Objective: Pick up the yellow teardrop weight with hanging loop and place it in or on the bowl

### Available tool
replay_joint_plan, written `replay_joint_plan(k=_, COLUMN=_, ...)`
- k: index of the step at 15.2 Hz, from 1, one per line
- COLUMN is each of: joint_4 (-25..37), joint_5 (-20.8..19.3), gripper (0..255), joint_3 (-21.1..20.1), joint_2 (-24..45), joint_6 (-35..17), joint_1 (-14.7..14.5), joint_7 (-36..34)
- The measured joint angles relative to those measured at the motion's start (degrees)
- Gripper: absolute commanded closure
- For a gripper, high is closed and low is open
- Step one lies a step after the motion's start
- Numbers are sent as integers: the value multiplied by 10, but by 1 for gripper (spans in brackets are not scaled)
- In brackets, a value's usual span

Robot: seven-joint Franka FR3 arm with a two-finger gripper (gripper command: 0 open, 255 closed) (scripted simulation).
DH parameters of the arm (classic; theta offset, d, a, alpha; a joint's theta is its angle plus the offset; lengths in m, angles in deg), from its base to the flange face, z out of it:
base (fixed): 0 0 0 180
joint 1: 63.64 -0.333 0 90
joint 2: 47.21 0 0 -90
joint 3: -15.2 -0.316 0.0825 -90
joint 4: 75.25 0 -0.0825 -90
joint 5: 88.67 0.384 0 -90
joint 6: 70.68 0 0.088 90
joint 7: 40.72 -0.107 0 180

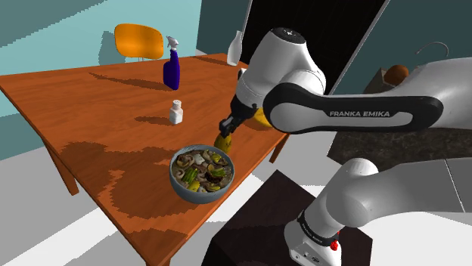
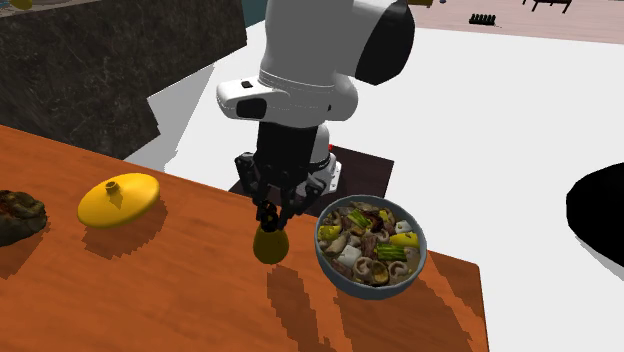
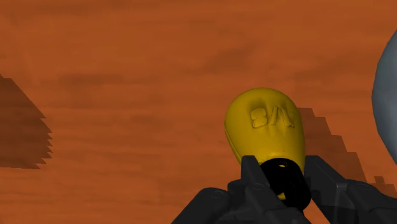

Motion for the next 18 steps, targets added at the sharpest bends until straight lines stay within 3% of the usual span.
replay_joint_plan(k=18, joint_4=128, joint_5=-10, gripper=255, joint_3=25, joint_2=-12, joint_6=139, joint_1=7, joint_7=20)
